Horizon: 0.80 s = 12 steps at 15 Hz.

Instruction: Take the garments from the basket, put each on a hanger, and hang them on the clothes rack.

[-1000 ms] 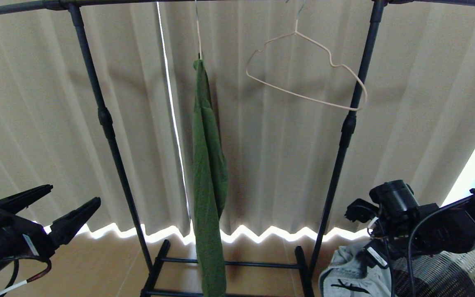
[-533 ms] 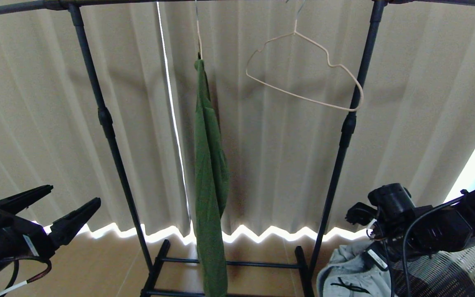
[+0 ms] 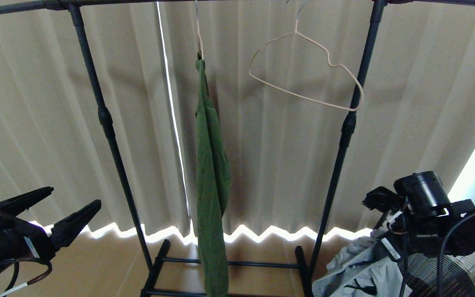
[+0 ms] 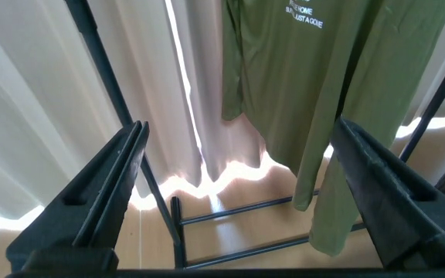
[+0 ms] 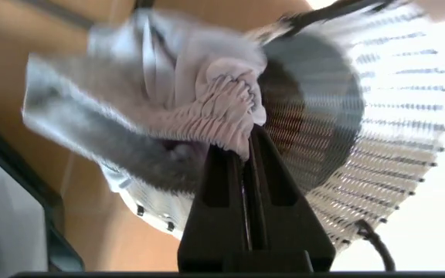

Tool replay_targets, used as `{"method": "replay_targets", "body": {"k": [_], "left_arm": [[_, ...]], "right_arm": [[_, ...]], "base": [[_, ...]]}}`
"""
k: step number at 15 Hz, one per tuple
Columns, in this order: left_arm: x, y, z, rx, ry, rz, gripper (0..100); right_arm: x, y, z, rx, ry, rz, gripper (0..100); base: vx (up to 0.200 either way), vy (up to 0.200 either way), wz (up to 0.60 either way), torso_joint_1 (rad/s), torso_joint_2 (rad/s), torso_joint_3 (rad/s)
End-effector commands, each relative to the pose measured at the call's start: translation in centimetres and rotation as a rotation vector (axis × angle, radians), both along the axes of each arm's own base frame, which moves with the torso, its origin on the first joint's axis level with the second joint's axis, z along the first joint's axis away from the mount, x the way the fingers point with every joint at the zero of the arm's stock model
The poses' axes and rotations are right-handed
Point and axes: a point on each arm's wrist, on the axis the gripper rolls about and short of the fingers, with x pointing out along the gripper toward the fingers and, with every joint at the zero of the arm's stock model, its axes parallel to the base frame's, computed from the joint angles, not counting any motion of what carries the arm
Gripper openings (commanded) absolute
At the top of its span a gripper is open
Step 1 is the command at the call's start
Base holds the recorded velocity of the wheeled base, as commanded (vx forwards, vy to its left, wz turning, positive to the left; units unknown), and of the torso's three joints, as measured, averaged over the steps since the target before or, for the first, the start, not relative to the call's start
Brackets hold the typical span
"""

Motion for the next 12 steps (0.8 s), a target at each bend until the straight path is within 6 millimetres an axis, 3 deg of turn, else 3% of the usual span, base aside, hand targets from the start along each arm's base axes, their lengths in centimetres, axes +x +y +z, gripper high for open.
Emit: {"method": "replay_targets", "body": {"k": [1, 3, 6, 12], "left_arm": [[0.0, 0.0, 0.0, 0.0, 0.002, 0.0, 100], [-0.2, 0.0, -0.4, 0.0, 0.011, 0.0, 100], [-0.5, 0.0, -0.1, 0.001, -0.006, 0.001, 100], [-1.1, 0.0, -0.5, 0.006, -0.002, -0.001, 100]], "right_arm": [[-2.2, -0.4, 4.4, 0.036, -0.173, -0.002, 0], [-3.4, -0.3, 6.9, 0.055, -0.283, 0.017, 0], [-3.9, 0.0, 8.3, 0.066, -0.346, 0.031, 0], [-3.2, 0.4, 10.5, 0.048, -0.417, 0.075, 0]], "base": [[0.0, 0.0, 0.0, 0.0, 0.0, 0.0], [0.0, 0.0, 0.0, 0.0, 0.0, 0.0], [0.0, 0.0, 0.0, 0.0, 0.0, 0.0], [-0.2, 0.0, 0.0, 0.002, 0.0, 0.002]]}}
